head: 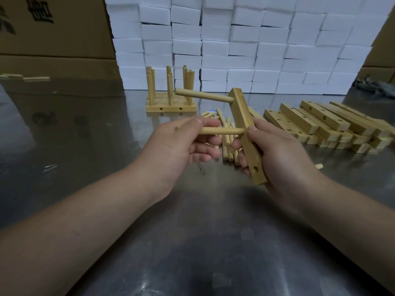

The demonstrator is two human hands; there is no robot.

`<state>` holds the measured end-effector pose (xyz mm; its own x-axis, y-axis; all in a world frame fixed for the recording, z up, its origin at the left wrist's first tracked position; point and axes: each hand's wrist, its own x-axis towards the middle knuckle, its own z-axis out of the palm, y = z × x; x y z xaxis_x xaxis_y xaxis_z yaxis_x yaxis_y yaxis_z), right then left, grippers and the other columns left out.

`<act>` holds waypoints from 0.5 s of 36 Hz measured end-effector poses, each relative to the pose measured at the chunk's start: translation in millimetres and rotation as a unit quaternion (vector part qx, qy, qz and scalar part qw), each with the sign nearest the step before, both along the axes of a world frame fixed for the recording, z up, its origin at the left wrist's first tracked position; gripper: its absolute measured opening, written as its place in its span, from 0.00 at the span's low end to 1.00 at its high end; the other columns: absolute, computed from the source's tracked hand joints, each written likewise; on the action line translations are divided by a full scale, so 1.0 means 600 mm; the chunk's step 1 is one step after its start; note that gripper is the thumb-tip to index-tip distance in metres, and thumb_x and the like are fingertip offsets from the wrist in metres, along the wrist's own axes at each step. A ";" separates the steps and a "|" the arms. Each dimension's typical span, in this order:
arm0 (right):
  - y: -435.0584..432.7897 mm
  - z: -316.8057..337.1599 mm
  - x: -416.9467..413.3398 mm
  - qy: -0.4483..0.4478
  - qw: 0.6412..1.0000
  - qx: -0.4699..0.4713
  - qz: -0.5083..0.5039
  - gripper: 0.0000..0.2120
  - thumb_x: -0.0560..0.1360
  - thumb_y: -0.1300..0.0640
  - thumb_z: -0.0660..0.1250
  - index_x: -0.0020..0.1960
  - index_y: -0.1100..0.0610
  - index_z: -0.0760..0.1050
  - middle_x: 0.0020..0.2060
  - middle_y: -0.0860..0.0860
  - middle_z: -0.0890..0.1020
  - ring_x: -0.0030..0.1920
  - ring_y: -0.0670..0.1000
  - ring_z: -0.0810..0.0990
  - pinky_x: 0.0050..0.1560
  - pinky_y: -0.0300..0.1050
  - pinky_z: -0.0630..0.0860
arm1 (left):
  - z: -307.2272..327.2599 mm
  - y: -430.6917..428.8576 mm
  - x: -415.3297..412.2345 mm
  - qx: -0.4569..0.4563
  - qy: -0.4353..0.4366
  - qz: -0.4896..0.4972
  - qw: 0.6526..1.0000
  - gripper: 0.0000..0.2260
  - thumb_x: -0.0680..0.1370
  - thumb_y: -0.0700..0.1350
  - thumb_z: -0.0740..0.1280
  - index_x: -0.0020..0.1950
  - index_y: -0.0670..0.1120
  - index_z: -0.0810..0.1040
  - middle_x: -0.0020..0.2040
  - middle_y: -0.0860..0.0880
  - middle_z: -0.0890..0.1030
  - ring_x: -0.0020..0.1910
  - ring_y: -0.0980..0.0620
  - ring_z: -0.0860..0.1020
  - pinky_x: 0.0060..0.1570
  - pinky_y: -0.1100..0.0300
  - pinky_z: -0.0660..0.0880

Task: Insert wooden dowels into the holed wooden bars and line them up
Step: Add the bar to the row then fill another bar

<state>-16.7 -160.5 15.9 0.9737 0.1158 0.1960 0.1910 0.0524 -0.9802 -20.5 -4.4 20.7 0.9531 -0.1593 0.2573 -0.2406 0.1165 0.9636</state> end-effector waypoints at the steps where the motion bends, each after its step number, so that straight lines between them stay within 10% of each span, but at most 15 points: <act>1: -0.002 0.000 0.001 0.001 1.000 0.002 -0.002 0.12 0.81 0.59 0.54 0.51 0.52 0.77 0.30 0.49 0.78 0.26 0.47 0.71 0.25 0.39 0.69 | 0.001 0.001 0.000 0.018 -0.008 0.012 1.000 0.13 0.80 0.43 0.56 0.45 0.47 0.80 0.32 0.50 0.80 0.30 0.54 0.79 0.30 0.66 0.75; 11: -0.003 0.001 -0.004 -0.054 0.997 -0.059 0.006 0.14 0.80 0.58 0.54 0.48 0.46 0.77 0.31 0.47 0.77 0.28 0.47 0.73 0.30 0.42 0.69 | -0.010 0.003 -0.001 0.293 -0.157 0.130 0.934 0.10 0.74 0.48 0.66 0.38 0.65 0.76 0.37 0.66 0.78 0.34 0.66 0.75 0.30 0.75 0.68; 18: -0.001 0.005 -0.008 -0.035 0.999 -0.015 0.028 0.14 0.81 0.61 0.53 0.54 0.48 0.75 0.31 0.49 0.77 0.24 0.49 0.72 0.22 0.41 0.68 | -0.015 0.009 -0.002 0.339 -0.248 0.168 0.892 0.08 0.76 0.48 0.66 0.53 0.60 0.77 0.35 0.58 0.79 0.37 0.58 0.75 0.36 0.55 0.73</act>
<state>-21.8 -161.0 19.1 0.9498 0.1762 0.2585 0.2564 0.0351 -0.9659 -21.4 0.8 11.5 0.7727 -0.1659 0.6127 -0.5681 -0.6115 0.5508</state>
